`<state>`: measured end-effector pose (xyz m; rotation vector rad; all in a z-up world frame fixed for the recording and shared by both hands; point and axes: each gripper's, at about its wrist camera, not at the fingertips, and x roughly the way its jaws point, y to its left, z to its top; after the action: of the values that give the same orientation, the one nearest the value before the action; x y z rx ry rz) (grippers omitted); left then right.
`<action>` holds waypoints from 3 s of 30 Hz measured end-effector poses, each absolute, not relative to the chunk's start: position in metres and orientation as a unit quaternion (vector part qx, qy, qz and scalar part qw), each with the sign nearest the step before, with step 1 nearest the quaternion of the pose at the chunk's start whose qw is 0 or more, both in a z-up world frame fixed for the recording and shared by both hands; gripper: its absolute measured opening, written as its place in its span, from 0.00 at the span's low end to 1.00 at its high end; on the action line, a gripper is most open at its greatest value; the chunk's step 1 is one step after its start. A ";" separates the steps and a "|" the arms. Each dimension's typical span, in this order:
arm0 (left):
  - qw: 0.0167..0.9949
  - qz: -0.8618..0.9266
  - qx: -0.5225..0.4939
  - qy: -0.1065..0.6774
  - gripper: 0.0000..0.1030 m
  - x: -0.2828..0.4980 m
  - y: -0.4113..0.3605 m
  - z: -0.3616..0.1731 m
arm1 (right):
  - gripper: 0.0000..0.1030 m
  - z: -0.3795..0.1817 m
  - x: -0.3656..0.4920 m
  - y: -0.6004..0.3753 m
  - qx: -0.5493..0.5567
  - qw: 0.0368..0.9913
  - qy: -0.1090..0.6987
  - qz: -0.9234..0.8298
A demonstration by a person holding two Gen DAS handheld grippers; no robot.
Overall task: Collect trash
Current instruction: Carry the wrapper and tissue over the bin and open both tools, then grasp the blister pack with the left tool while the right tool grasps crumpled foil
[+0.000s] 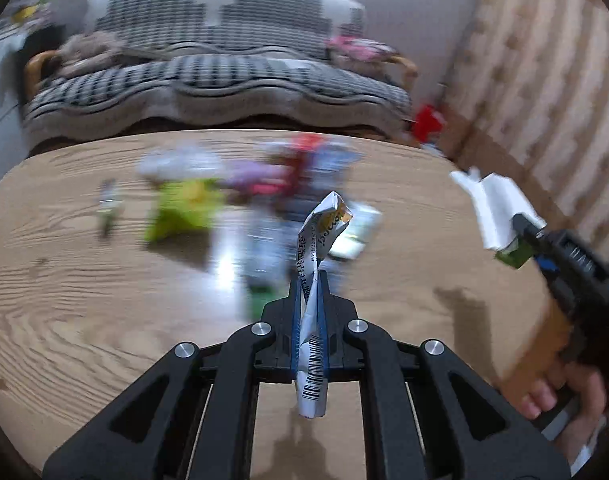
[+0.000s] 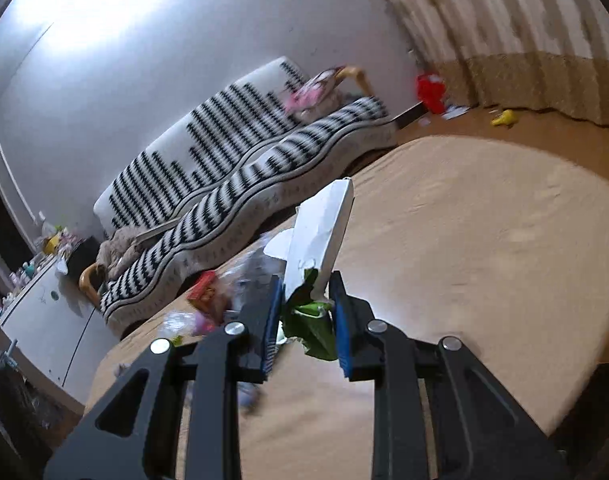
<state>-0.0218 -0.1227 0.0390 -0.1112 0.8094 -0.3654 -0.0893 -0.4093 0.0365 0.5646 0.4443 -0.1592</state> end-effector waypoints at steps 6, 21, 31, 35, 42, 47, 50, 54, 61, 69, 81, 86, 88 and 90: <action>0.838 -0.325 -0.024 0.437 0.06 -0.091 -0.263 0.030 | 0.24 0.034 -0.221 -0.515 0.289 0.919 0.194 -0.185; 0.714 -0.414 0.101 0.556 0.06 -0.195 -0.430 -0.080 | 0.24 -0.083 -0.364 -0.591 0.343 0.840 0.323 -0.267; 0.704 -0.410 0.103 0.571 0.07 -0.192 -0.442 -0.095 | 0.24 -0.090 -0.343 -0.586 0.360 0.831 0.340 -0.254; 0.683 -0.402 0.120 0.597 0.40 -0.188 -0.447 -0.109 | 0.46 -0.095 -0.341 -0.590 0.399 0.812 0.350 -0.241; 0.738 -0.381 0.098 0.548 0.94 -0.166 -0.411 -0.077 | 0.93 -0.085 -0.345 -0.593 0.393 0.810 0.326 -0.289; 0.822 -0.295 0.052 0.484 0.94 -0.123 -0.329 -0.019 | 0.93 -0.068 -0.299 -0.570 0.315 0.833 0.337 -0.306; 0.867 -0.194 0.029 0.458 0.94 -0.088 -0.247 -0.001 | 0.93 -0.050 -0.249 -0.549 0.322 0.849 0.338 -0.247; 0.881 -0.070 -0.009 0.468 0.94 -0.045 -0.151 -0.008 | 0.93 -0.019 -0.172 -0.494 0.317 0.875 0.336 -0.145; 0.872 -0.064 -0.062 0.482 0.94 0.012 -0.088 -0.018 | 0.93 0.009 -0.063 -0.376 0.178 0.917 0.356 -0.022; 0.876 -0.092 -0.017 0.472 0.94 0.058 -0.103 -0.028 | 0.93 -0.018 0.004 -0.274 -0.037 0.907 0.414 0.066; 0.856 -0.121 -0.019 0.503 0.93 0.109 -0.099 -0.049 | 0.77 -0.047 0.078 -0.211 -0.116 0.897 0.411 0.113; 0.849 -0.154 -0.032 0.504 0.29 0.118 -0.096 -0.052 | 0.38 -0.051 0.083 -0.203 -0.136 0.900 0.402 0.098; 0.846 -0.163 -0.052 0.505 0.28 0.117 -0.093 -0.051 | 0.23 -0.049 0.084 -0.209 -0.106 0.904 0.403 0.099; 0.853 -0.162 -0.041 0.494 0.28 0.113 -0.096 -0.045 | 0.20 -0.048 0.084 -0.214 -0.090 0.905 0.404 0.100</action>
<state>0.1132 -0.0965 -0.0453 -0.0859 1.0394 -0.3419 0.0842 -0.2144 -0.0482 -0.1859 0.8352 0.2069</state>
